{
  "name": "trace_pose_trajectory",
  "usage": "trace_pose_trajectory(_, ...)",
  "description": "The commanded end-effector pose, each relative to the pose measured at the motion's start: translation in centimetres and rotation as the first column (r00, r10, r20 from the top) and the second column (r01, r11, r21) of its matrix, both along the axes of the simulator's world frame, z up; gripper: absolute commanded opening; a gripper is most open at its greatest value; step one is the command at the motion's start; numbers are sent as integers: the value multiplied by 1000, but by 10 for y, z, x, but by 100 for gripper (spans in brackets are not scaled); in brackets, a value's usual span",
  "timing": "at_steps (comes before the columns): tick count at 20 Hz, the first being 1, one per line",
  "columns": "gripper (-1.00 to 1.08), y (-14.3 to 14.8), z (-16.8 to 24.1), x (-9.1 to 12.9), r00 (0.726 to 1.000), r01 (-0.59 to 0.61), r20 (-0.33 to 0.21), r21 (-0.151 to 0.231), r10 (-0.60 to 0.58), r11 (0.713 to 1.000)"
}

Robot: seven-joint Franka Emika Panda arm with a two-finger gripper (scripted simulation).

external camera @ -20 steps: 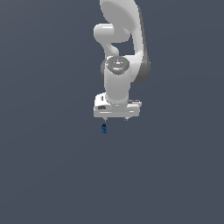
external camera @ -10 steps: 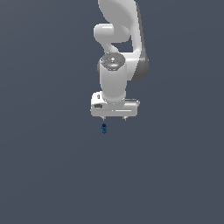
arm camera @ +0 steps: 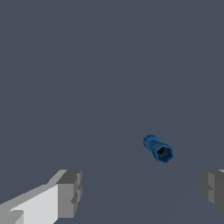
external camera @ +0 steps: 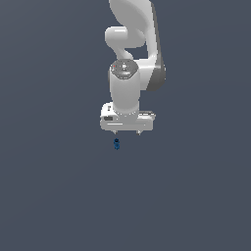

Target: Pick up the object and move it to a goal position.

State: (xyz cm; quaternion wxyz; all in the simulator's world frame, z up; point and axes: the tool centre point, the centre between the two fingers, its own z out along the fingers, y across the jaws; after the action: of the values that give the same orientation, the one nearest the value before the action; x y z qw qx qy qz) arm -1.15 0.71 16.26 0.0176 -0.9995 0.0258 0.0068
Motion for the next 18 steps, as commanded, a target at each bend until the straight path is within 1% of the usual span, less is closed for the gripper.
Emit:
trace_pose_trajectory(1, 100, -3, -4, -1, 1000, 27, -1, -1, -27, 1000)
trace_pose_trajectory(5, 100, -9, -13, -2, 996, 95, -1, -5, -95, 995)
trace_pose_trajectory(9, 100, -17, -25, -5, 982, 188, -1, -10, -188, 982)
trace_pose_trajectory(12, 100, -25, -36, -8, 962, 273, 1, -16, -273, 962)
trace_pose_trajectory(18, 100, -40, -55, -14, 911, 413, 6, -27, -413, 910)
